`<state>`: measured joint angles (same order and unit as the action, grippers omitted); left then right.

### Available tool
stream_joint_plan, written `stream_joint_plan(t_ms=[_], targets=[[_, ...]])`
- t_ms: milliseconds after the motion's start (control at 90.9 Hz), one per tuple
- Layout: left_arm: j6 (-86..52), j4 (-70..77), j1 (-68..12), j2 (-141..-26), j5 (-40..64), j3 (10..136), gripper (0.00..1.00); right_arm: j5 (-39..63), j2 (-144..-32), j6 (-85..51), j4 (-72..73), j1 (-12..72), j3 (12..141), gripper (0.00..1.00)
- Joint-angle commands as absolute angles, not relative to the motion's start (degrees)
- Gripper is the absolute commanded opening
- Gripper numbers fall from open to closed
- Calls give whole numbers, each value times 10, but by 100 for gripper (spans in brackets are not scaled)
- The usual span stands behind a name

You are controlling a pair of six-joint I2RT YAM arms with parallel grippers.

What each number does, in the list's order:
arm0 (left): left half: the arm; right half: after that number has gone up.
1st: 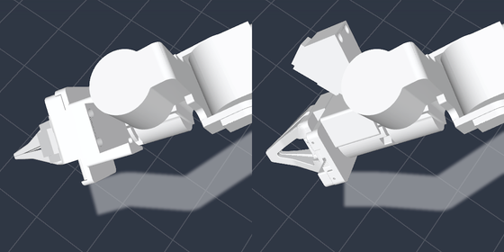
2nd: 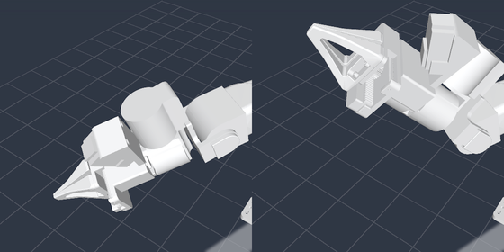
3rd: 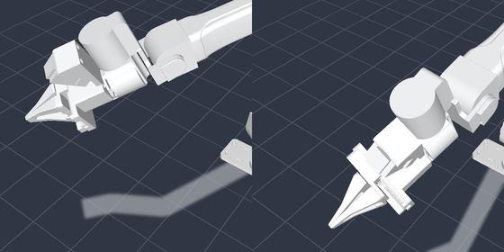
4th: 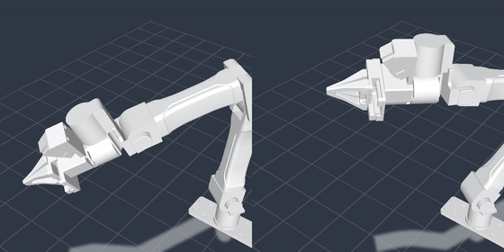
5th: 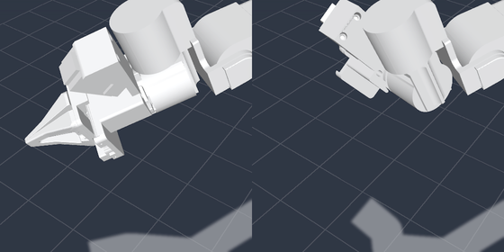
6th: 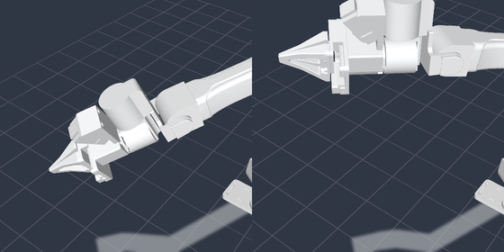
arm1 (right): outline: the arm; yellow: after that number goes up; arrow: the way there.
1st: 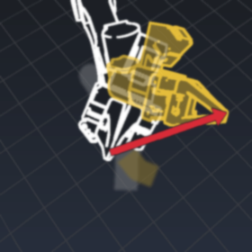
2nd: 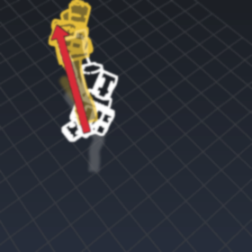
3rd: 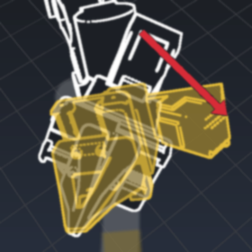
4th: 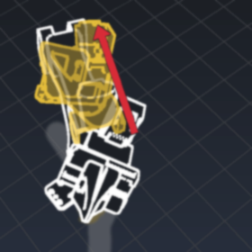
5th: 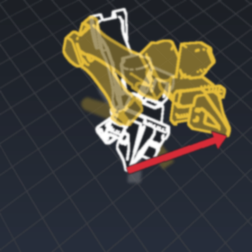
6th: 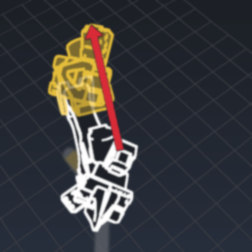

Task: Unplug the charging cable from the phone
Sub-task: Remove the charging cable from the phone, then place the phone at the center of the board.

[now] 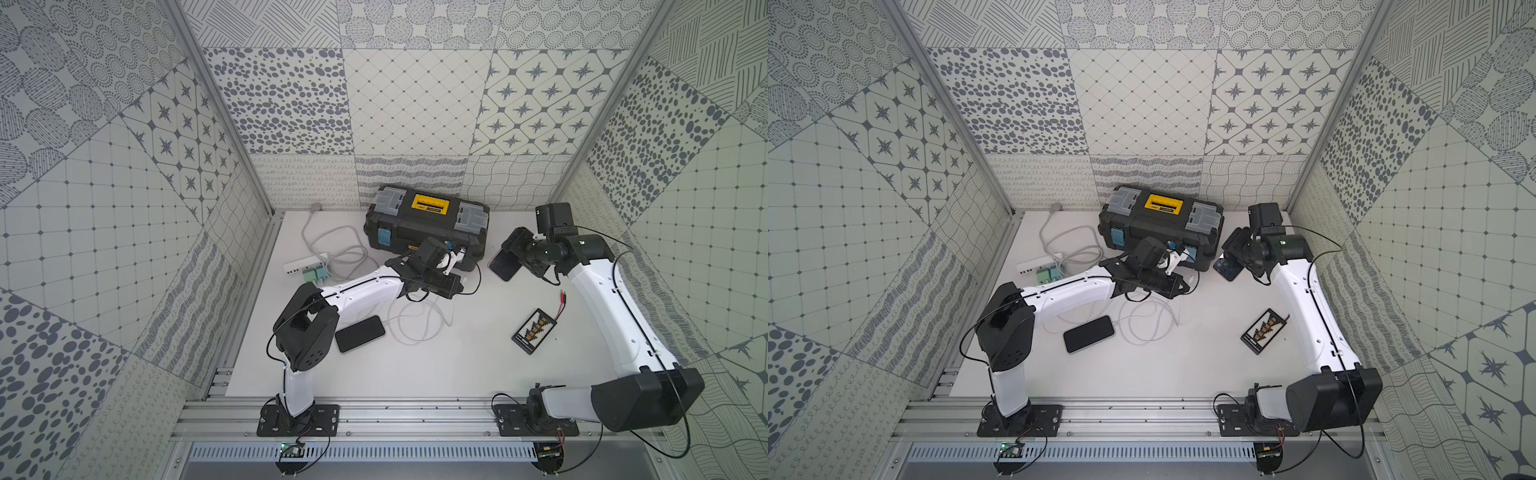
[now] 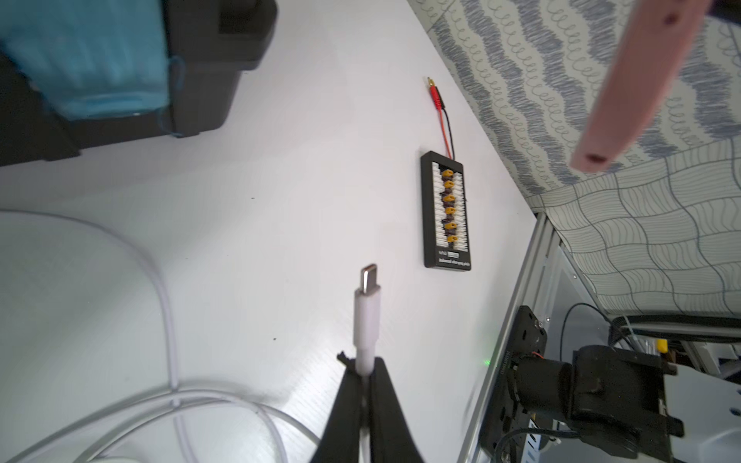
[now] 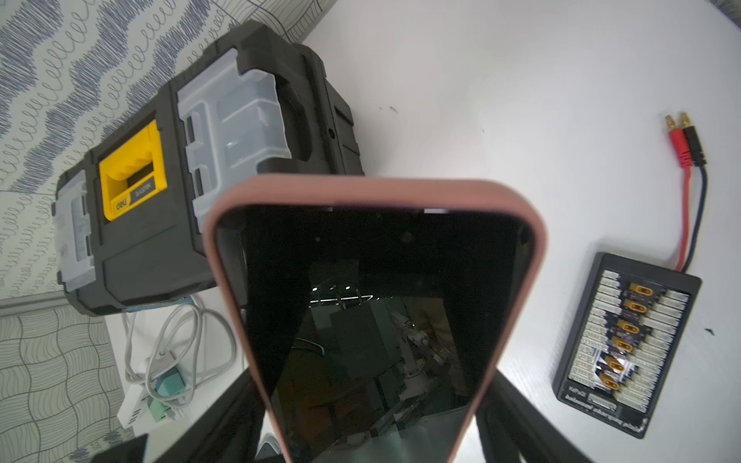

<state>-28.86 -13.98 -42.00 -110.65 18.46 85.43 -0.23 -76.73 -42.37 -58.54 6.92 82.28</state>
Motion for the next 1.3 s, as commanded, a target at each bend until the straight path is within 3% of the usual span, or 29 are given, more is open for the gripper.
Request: stream_joint_plan(t_ms=[0,198,385,726,1288], targets=[[-311,-189,-387,-1104,96,849,0,11,-749,-374,-595,69,796,52],[-372,-213,-359,-1124,28,845,0,12,-731,-339,-612,73,744,52],[-428,-208,-324,-1145,26,825,0,18,-748,-292,-627,99,711,52],[-473,-203,-301,-1189,44,813,0,25,-838,-242,-612,189,679,51],[-468,-221,-274,-1191,23,811,0,-24,-974,-231,-590,212,659,55]])
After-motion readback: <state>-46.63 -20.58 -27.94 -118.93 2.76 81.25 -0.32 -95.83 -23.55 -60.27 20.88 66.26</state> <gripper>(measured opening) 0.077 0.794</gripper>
